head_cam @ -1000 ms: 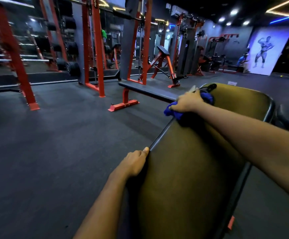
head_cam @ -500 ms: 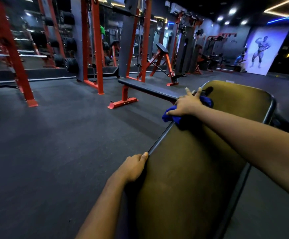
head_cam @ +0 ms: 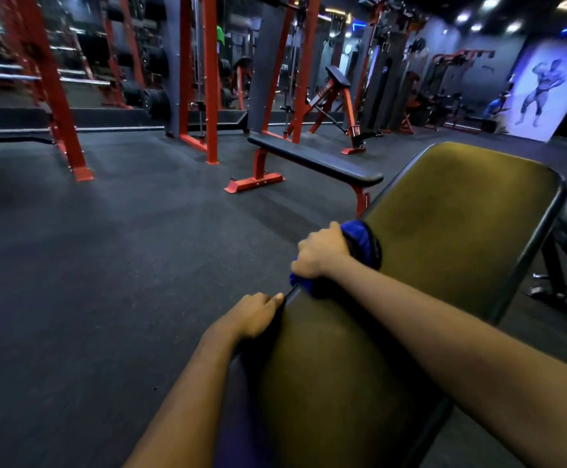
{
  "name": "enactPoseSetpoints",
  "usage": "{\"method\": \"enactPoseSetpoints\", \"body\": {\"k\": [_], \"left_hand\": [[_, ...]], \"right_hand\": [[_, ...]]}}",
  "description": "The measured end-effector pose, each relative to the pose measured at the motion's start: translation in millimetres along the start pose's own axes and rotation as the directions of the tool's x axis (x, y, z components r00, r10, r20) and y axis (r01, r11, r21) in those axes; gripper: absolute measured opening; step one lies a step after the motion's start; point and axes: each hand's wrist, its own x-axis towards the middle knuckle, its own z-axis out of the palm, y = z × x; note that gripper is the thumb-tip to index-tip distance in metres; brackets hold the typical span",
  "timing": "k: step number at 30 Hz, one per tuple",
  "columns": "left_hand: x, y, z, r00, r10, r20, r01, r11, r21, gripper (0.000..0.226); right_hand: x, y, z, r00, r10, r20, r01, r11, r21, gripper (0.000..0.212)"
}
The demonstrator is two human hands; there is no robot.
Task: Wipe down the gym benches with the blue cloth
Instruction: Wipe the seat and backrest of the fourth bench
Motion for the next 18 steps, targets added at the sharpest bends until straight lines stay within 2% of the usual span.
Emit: {"method": "enactPoseSetpoints", "body": {"k": [2,4,8,10,12,18], "left_hand": [[-3.9,-4.1,-3.4,1.0,0.012,-0.002,-0.012,0.999,0.035,0.049],[-10.9,-11.7,-5.4,1.0,0.015,0.002,-0.016,0.999,0.034,0.044],[-27.3,-30.0,-6.4,1.0,0.005,-0.003,-0.005,1.0,-0.003,0.042],[-35.5,-39.0,-8.2,1.0,-0.014,-0.015,0.013,1.0,-0.02,0.04],[-43.4,-47.8,-9.4,0.999,-0.041,-0.009,0.04,0.998,-0.038,0.037],[-62.6,-69.6,-9.0,0.998,-0.061,0.002,0.061,0.998,0.015,0.036]], "right_hand": [[-9.7,-19.5,4.4,0.998,-0.054,-0.038,0.056,0.998,0.032,0.048],[-10.2,-9.4,-2.0,0.998,-0.05,-0.027,0.052,0.995,0.086,0.048],[5.4,41.9,-18.4,0.988,0.155,-0.007,-0.154,0.985,0.083,0.046],[6.1,43.3,-14.8,0.983,0.185,-0.019,-0.184,0.983,0.011,0.042],[1.8,19.4,-8.7,0.989,0.149,-0.016,-0.149,0.988,-0.035,0.045],[-25.1,-76.8,5.2,0.996,-0.091,-0.015,0.091,0.996,0.006,0.047]]}}
